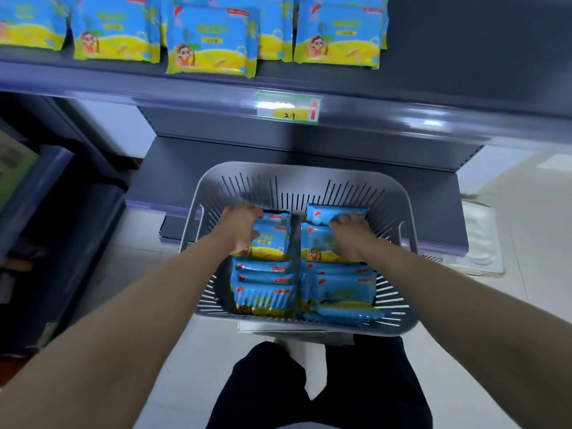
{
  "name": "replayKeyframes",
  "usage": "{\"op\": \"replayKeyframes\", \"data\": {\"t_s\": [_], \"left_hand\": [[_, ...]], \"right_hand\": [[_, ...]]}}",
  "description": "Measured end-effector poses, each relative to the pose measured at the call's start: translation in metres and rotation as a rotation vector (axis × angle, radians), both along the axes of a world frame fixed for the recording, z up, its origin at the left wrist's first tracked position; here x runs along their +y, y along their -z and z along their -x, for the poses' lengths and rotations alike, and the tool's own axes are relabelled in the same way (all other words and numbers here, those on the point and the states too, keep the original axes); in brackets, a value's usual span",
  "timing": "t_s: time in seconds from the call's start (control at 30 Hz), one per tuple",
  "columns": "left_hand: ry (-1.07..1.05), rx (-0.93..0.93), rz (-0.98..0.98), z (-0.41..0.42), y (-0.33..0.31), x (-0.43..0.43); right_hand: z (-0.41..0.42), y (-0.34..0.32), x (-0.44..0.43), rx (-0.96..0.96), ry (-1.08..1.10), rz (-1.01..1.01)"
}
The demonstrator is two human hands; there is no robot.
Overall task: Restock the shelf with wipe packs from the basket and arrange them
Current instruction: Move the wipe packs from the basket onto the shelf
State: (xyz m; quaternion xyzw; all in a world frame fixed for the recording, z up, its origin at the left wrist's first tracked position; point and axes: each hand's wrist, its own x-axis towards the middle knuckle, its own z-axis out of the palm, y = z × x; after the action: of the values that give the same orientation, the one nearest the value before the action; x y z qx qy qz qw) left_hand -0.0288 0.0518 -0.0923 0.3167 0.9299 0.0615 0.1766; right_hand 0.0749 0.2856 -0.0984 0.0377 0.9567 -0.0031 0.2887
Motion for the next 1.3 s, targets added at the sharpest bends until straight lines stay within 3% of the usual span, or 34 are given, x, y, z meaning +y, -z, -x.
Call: {"op": "replayKeyframes", "data": {"t_s": [0.23,0.47,0.7,0.87,1.1,1.23,1.3], "left_hand": [[0.054,-0.078,0.223,0.007,0.016,0.007],[0.089,-0.034,0.391,0.011,0.02,0.01],[-0.016,-0.242,0.176,0.015,-0.003,0.006],[-0.02,-0.307,0.234,0.007,-0.004,0.006],[-0.075,-0.336,0.26,-0.005,0.016,0.002],[-0.025,-0.214,0.37,-0.011,0.012,0.001],[-0.02,-0.175,0.312,-0.01,0.005,0.002]], "right_hand": [[0.001,-0.009,0.0,0.069,0.025,0.02],[-0.009,-0.019,-0.004,-0.009,0.058,-0.011],[0.01,-0.086,0.004,0.147,0.101,0.162],[0.024,-0.134,0.01,0.27,0.052,0.174],[0.016,-0.136,-0.002,0.303,0.013,0.166],[0.009,-0.13,-0.006,0.319,-0.048,0.114],[0.008,-0.132,-0.005,0.326,-0.04,0.113]]}}
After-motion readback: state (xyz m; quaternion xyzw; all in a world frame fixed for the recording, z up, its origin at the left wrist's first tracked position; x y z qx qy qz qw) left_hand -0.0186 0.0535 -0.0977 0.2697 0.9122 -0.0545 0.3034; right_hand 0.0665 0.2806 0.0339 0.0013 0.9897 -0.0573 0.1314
